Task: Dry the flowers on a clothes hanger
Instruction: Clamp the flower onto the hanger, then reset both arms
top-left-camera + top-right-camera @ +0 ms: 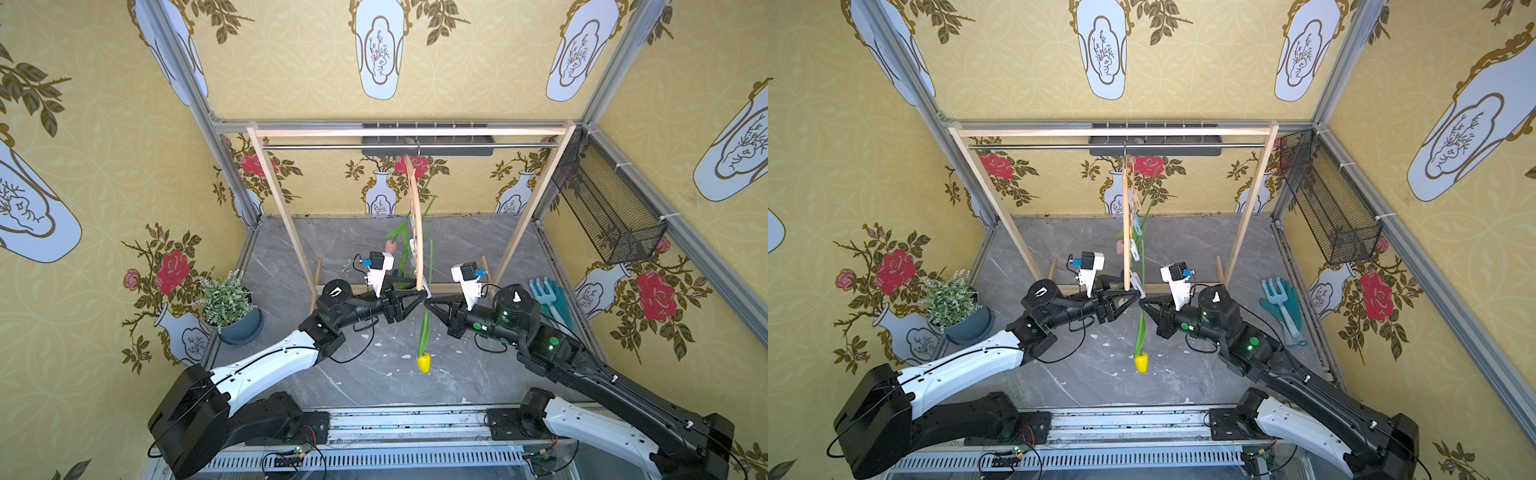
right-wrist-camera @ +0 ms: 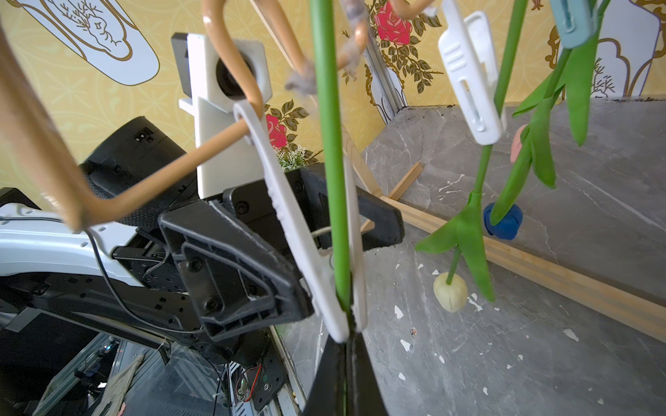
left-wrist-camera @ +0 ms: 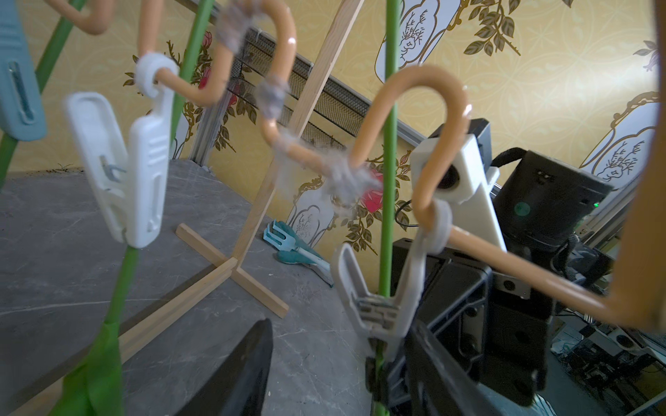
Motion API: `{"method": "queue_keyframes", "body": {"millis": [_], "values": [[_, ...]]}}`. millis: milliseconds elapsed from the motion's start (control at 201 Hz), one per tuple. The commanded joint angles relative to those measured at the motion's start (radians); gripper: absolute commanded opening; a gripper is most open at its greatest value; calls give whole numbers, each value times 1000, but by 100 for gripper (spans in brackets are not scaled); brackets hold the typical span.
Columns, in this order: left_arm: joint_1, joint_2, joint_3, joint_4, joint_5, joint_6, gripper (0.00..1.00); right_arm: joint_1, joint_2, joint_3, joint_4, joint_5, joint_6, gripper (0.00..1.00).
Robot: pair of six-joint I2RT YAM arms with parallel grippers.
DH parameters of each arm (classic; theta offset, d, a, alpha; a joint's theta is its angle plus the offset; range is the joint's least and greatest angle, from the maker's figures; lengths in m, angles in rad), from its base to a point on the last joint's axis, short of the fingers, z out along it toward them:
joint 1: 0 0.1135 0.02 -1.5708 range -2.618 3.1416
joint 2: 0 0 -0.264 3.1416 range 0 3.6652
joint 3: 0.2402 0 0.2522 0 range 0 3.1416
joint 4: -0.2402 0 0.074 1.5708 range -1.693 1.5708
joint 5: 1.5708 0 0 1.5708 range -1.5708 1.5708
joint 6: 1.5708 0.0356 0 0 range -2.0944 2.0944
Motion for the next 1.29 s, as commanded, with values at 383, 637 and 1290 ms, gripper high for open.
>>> {"method": "queue_keyframes", "body": {"millis": [383,637,1290], "values": [[1,-16,-6,-39,-22,40,63,0,-27,-19,-14,43,9,29],[1,-27,-1,-72,-37,57,63,0,-115,-21,-144,162,10,42],[3,-356,68,-907,-892,175,74,2,-285,27,-771,978,377,98]]}}
